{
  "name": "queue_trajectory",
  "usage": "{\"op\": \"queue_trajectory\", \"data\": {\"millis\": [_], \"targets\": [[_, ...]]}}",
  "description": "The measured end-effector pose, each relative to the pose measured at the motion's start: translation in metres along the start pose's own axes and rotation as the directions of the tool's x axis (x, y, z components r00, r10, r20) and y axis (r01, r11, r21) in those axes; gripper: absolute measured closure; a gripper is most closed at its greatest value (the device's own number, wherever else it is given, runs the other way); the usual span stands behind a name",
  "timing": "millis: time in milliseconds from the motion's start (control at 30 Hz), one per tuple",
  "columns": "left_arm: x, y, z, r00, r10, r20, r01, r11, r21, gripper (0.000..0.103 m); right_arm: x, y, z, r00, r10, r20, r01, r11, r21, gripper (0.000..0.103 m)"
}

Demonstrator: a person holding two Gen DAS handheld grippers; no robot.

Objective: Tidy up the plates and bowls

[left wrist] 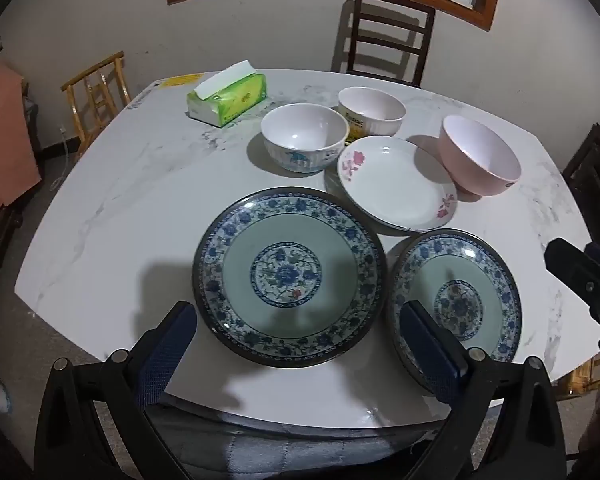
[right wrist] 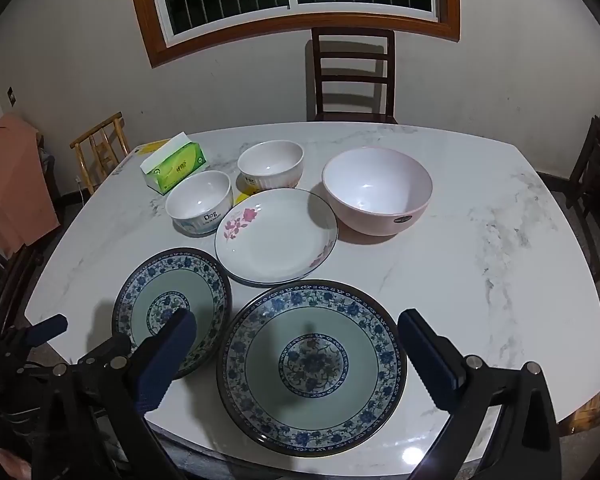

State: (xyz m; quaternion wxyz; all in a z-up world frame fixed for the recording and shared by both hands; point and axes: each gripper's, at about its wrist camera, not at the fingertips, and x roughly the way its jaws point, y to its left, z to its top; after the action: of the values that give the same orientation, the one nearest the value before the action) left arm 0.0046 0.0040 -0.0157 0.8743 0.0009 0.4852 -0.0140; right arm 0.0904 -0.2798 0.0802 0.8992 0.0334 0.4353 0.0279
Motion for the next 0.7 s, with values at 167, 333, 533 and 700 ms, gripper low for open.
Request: {"op": "queue_trajectory", "data": {"millis": [167,333,533,700], "targets": [[0.0000,0.0013,0.0000,1.000,0.018,0.000,-0.018,1.000,0.008,0.004,0.0006,0.0006,-0.0022,1.000,0.004,-0.001,-0.004,1.000,-0.001,0.000],[0.0017,0.0021,0.0010,1.000,0.014,-0.012,-0.014,1.000,0.005,0.004,0.0018,0.0010,-0.0035,1.000,0.004,-0.006,-0.004,1.000,0.004,0.000],[0.0049,0.0041,0.0002,1.000,-0.001,-0.026,0.001,1.000,-0.008,0.007,0.0055,-0.0001,-0.0045,1.000,-0.001,-0.015,0.001,1.000,0.010,0.000],[0.0070,0.0051,0.0001,0.999,-0.006,-0.036,0.005,1.000,-0.021,0.010,0.0080,-0.0024,-0.0046,1.000,-0.010,-0.021,0.010,1.000,0.018,0.000]]}}
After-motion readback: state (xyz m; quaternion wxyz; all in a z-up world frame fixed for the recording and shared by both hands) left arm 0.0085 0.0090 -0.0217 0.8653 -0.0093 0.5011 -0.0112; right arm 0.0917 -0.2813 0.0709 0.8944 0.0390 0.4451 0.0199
